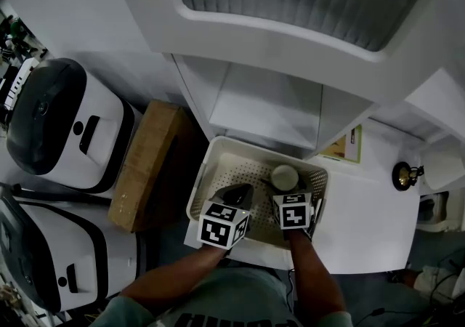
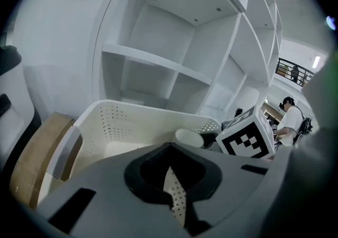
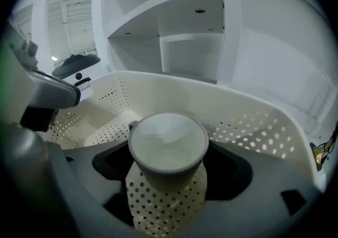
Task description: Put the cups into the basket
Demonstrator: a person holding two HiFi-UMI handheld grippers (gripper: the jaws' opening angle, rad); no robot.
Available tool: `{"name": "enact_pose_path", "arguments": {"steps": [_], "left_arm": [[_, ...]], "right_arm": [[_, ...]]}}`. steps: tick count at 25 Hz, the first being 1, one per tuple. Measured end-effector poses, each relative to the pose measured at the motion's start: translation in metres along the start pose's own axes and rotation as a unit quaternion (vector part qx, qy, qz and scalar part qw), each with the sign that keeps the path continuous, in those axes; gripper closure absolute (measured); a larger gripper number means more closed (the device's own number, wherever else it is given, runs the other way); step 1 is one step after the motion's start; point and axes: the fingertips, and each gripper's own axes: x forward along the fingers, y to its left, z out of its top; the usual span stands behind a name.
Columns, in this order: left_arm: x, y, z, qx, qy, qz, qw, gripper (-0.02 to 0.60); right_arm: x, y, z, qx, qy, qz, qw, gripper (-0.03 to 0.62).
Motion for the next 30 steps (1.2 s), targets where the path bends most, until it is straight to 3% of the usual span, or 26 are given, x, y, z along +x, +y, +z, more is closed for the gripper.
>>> {"name": "enact_pose_path", "arguments": {"steps": [17,23,30], "left_arm": [[0.004,0.0,0.007,0.003,-0.002,-0.027,0.9996,0.578],[-0.002,-0.001,0.011,0.007,-0.011,-0.039,0.9992,0.578],[-0.019,-0.011,0.019,0.023,-0.028,-0.064,0.9973,0.578]], "right_arm": [[0.005,-0.004,-0.009,-0.004,0.035,-0.006,0.999,0.209],[-0.018,0.002,0.006,-0.015,0.019,-0.016,1.0,0.209],[-0.062,0.011,0.033,-0.03,-0.038,-0.042,0.998,0.21]]}}
